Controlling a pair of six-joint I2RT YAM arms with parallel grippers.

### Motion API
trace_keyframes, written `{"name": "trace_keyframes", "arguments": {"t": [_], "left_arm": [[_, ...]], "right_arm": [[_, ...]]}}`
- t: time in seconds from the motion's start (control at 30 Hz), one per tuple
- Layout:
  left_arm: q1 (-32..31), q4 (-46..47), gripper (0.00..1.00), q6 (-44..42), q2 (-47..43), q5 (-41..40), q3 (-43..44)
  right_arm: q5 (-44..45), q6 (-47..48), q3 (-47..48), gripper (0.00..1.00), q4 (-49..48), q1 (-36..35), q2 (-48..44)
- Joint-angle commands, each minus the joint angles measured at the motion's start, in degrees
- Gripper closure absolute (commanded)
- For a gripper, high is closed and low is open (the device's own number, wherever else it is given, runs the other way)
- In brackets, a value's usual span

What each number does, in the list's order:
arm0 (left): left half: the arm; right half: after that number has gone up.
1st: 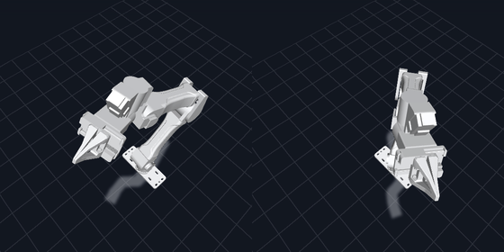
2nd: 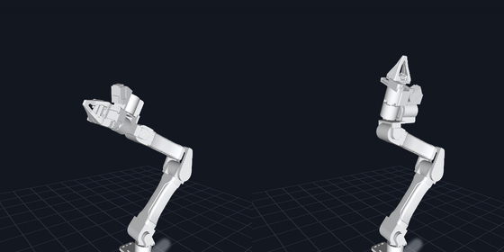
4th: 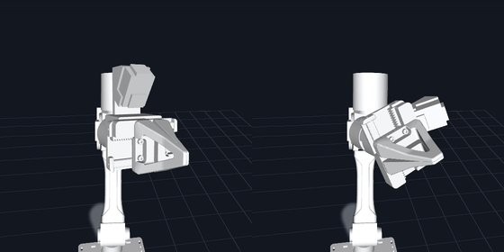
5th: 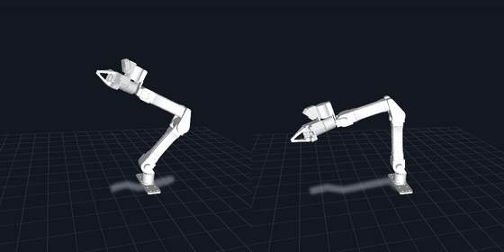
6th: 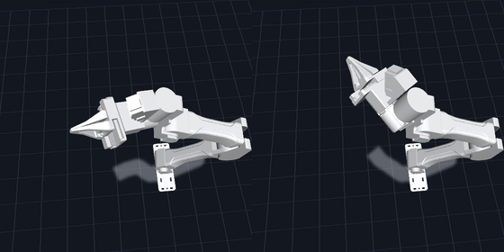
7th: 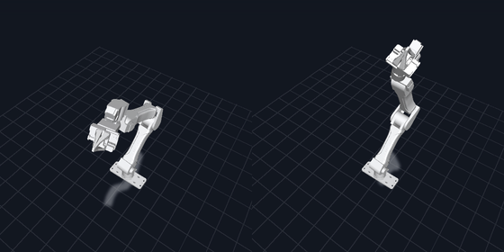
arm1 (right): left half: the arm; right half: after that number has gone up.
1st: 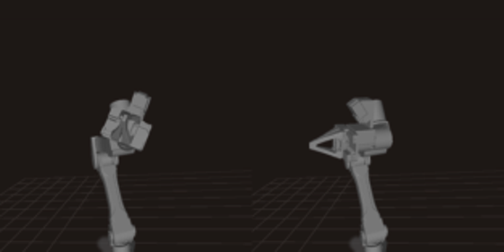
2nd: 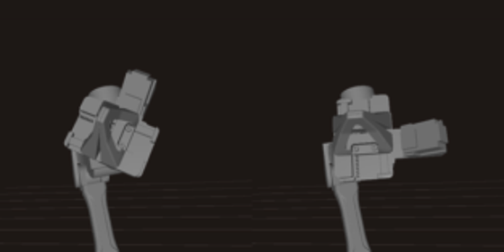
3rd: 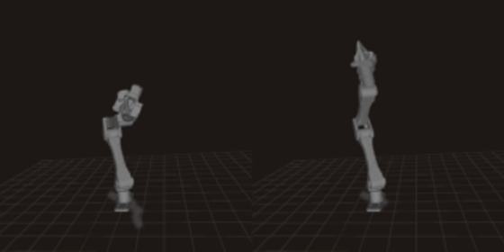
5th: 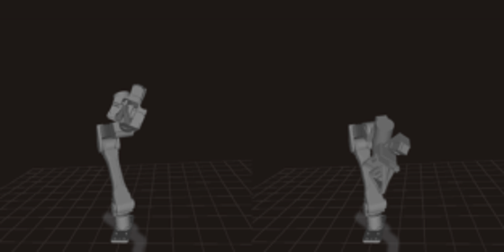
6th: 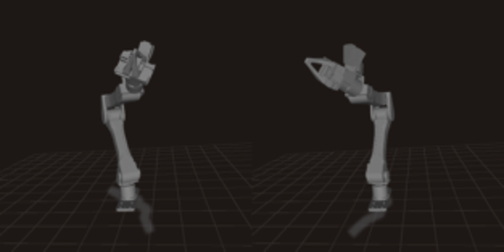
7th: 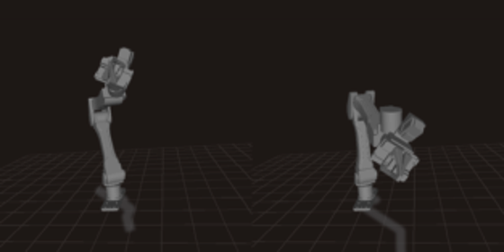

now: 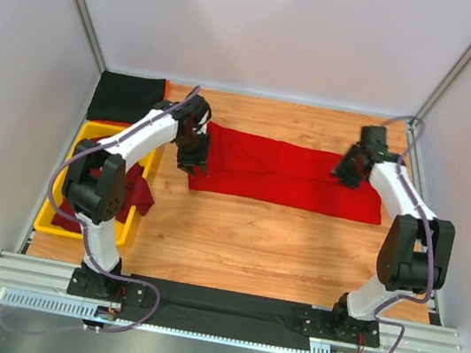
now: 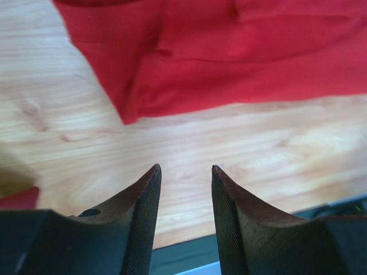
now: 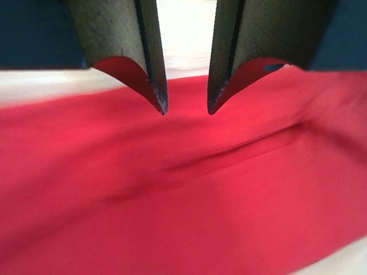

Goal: Fold and stack the t-shirts
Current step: Fold the tshirt

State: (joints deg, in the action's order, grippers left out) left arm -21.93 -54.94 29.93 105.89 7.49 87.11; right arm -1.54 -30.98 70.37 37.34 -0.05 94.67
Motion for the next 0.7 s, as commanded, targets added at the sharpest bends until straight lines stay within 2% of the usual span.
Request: {"name": "trace_keyframes", "arguments": {"t": [0.0,0.07,0.13,0.2,0.3,0.43,0.67], "left_arm": [[2.8,4.6,0.52,-0.8,-8.1,13.6,-3.4],[5.0,5.7,0.52,0.7,-13.4,14.9,-5.7],[6.0,6.9,0.52,2.1,-17.1,12.9,-9.0],[7.3,8.7,0.52,3.3,-22.5,9.7,-13.2],[8.7,13.3,0.52,4.9,-28.0,9.7,-19.2],[9.7,15.6,0.52,6.1,-30.8,10.1,-22.9],[9.7,16.6,0.52,4.2,-31.2,11.7,-24.7]], "right_arm": [[-1.3,7.1,6.6,0.64,-6.0,-11.3,1.1],[-1.2,8.9,10.9,0.64,-8.4,-17.7,3.7],[-0.6,11.1,14.6,0.65,-9.1,-23.3,8.9],[-0.2,12.3,21.5,0.65,-8.6,-26.5,13.2],[0.5,12.4,29.1,0.67,-8.8,-31.9,21.8],[4.5,12.4,36.9,0.69,-6.8,-35.4,31.4],[5.8,11.6,41.3,0.67,-6.7,-37.8,36.4]]}}
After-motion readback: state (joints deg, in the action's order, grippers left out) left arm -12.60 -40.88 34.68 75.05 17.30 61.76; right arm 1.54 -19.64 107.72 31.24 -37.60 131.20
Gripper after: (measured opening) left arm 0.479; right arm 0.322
